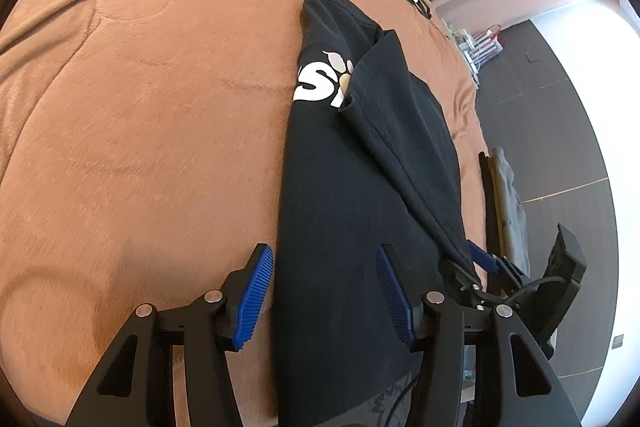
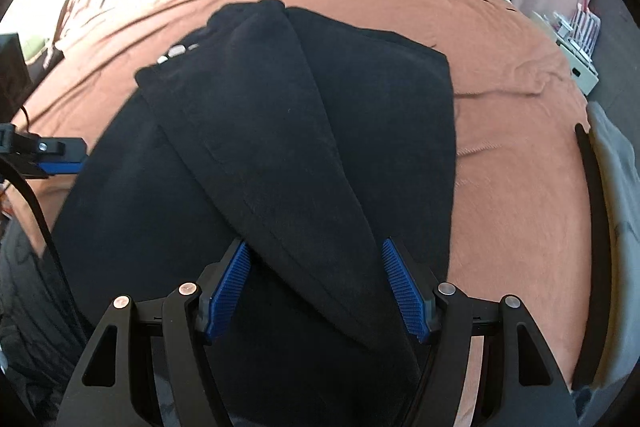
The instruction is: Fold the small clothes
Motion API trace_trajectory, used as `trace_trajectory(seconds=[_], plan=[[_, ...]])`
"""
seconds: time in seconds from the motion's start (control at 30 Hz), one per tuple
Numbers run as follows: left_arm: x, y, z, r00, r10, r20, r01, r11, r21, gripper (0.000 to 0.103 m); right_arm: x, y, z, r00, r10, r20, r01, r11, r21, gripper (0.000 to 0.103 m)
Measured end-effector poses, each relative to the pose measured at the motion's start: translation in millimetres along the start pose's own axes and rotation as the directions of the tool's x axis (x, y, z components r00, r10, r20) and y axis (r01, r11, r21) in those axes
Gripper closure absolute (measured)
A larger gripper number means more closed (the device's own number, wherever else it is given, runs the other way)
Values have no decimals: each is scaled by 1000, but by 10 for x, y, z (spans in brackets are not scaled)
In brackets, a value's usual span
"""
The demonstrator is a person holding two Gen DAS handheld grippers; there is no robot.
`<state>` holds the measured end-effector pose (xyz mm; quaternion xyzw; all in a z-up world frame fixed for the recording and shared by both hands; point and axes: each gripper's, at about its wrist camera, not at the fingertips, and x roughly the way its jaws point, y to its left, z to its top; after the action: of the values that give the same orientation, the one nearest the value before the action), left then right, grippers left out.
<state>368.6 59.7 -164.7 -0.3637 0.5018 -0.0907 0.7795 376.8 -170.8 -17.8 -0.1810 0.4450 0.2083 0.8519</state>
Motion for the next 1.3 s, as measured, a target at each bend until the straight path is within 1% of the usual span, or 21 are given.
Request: trace_trajectory(seconds=[0.13,0.5,0.6,0.73,0.87,1.07,1.17,1.3], plan=[[37,31,29,1000,-11,-7,11,1000,-3,47,112,106,141,1000,-18,-3,18,1000,-20,37],[26,133,46,999,-42,-9,42,999,-20,49,485,159,533,998,-69,-5,68,997,-28,37],[7,138,49,999,-41,-6,41,999,-22,49,563,134,626,998,-65,-7,65,998,-16,37],[9,103,79,1000,-25,-2,25,1000,-6,49,611,95,691,997,-82,1,82,997,-15,37],[23,62,118,1000,-11,3,11,1000,2,49,622,-13,738,996,-94,9,94,996,6,37],[59,55,131,1000,5,5,-5,1000,10,49,681,-309,797,996,-85,10,84,994,66,37],[55,77,132,1000,6,6,-6,1000,6,49,739,-475,825,998,-60,1,60,994,96,37],[60,80,157,1000,5,2,-5,1000,-2,49,822,-665,867,1000,1,-9,0,992,130,37]])
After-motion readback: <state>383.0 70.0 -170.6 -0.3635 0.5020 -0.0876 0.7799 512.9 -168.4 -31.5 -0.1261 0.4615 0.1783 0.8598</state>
